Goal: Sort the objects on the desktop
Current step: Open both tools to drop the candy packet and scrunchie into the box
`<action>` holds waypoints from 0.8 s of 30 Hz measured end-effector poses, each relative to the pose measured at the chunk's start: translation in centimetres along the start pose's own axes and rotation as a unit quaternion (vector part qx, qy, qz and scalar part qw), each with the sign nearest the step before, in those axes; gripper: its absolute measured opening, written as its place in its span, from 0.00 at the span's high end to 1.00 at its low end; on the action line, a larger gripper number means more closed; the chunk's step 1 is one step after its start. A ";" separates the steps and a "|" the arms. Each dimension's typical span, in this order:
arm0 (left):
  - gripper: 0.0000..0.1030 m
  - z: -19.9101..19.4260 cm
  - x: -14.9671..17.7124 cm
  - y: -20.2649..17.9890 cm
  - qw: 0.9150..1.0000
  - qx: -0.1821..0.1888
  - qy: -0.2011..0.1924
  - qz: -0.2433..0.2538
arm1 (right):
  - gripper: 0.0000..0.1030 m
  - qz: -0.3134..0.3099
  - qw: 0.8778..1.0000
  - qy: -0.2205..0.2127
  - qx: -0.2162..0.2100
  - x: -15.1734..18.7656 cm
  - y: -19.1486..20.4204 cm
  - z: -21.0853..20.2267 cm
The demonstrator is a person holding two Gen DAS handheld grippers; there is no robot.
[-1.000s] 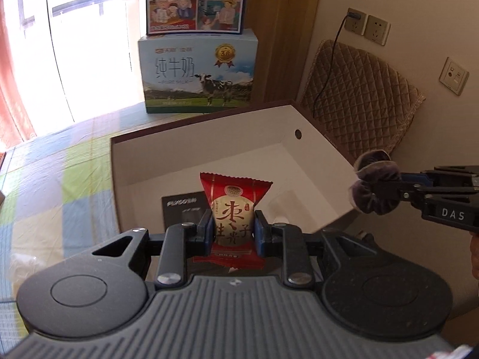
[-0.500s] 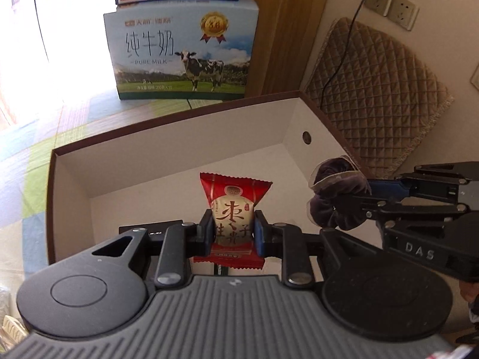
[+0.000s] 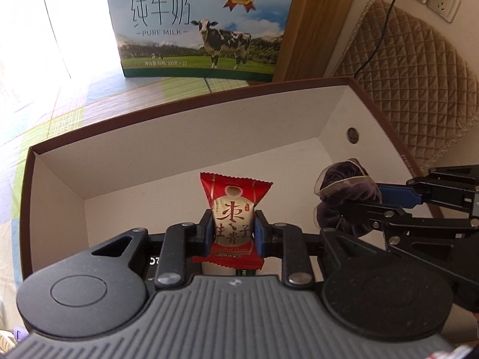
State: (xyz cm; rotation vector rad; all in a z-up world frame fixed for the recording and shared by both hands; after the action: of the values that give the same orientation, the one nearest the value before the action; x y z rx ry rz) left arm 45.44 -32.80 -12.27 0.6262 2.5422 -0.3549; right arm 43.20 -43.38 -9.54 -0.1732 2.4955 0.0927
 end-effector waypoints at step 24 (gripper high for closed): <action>0.27 -0.4 -0.1 2.7 1.000 -0.029 -0.007 -0.006 | 0.38 0.002 1.000 -0.029 -0.012 -1.1 0.9 1.3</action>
State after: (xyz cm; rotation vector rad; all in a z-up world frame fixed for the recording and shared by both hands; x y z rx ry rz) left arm 46.67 -30.39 -12.25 0.5846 2.5347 -0.2870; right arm 44.74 -42.28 -9.86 -0.1734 2.4379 0.1285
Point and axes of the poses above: each gripper's, at about its wrist camera, not at the fingertips, and z roughly the way its jaws point, y to its left, x to its underside, the point moved 7 cm from there along z, roughly the way its jaws point, and after that the axes turned 3 degrees about x, right-handed, at the moved point
